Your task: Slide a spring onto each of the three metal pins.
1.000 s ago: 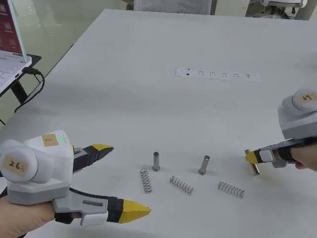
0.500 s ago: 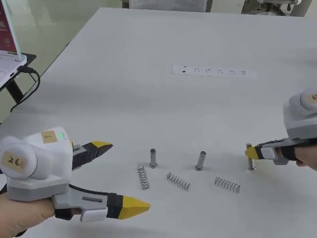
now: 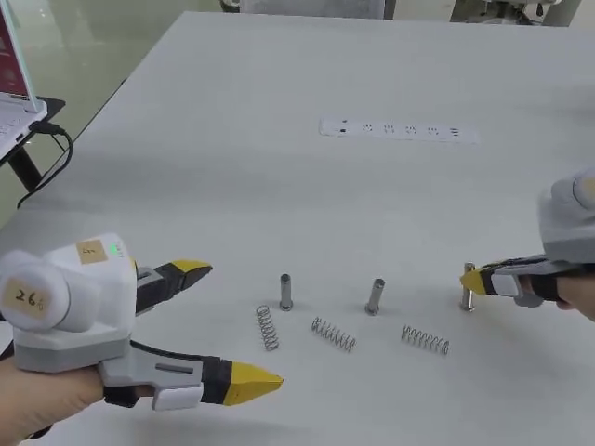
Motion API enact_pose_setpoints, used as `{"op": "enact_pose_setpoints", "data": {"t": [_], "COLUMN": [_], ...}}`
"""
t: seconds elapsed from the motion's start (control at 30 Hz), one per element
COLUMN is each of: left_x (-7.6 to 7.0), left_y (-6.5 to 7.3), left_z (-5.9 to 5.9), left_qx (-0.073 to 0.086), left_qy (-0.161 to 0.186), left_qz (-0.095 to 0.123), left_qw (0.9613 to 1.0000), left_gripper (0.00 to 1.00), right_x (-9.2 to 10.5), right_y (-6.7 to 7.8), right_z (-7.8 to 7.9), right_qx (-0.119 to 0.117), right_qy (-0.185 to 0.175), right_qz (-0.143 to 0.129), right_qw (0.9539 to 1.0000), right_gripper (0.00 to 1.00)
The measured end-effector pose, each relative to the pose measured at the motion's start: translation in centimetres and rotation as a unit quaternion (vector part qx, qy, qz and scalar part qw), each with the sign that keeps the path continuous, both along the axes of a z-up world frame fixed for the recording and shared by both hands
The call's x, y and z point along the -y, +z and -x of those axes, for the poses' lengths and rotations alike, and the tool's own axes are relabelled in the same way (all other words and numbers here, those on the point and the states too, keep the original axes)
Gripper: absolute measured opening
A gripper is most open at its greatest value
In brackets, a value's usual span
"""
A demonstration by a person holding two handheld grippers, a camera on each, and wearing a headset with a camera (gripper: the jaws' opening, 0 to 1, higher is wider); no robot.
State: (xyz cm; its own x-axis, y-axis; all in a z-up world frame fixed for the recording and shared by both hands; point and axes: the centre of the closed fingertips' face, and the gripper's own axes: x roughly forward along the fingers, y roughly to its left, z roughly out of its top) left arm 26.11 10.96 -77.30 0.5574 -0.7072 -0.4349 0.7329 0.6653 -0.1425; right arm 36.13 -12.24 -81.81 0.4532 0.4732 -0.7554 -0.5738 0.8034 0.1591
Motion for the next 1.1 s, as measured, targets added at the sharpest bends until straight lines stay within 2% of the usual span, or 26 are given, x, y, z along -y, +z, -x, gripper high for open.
{"op": "enact_pose_setpoints", "data": {"t": [0.47,0.9,1.1], "left_x": [0.0,0.1,0.1], "left_y": [-0.1,0.1,0.0], "left_z": [-0.2,-0.2,-0.2], "left_qx": [0.003,0.003,0.003], "left_qy": [0.004,0.006,0.006], "left_qz": [0.0,0.002,0.001], "left_qw": [1.0,1.0,1.0], "left_gripper": [0.95,0.95,0.95], "right_x": [0.1,0.3,0.2], "right_y": [0.4,0.3,0.4], "right_z": [0.5,0.8,1.2], "right_qx": [0.02,0.041,0.06], "right_qy": [0.002,0.014,0.029], "right_qz": [-0.005,0.003,0.01], "right_qw": [0.9998,0.9991,0.9977], "right_gripper": [0.05,0.05,0.05]}}
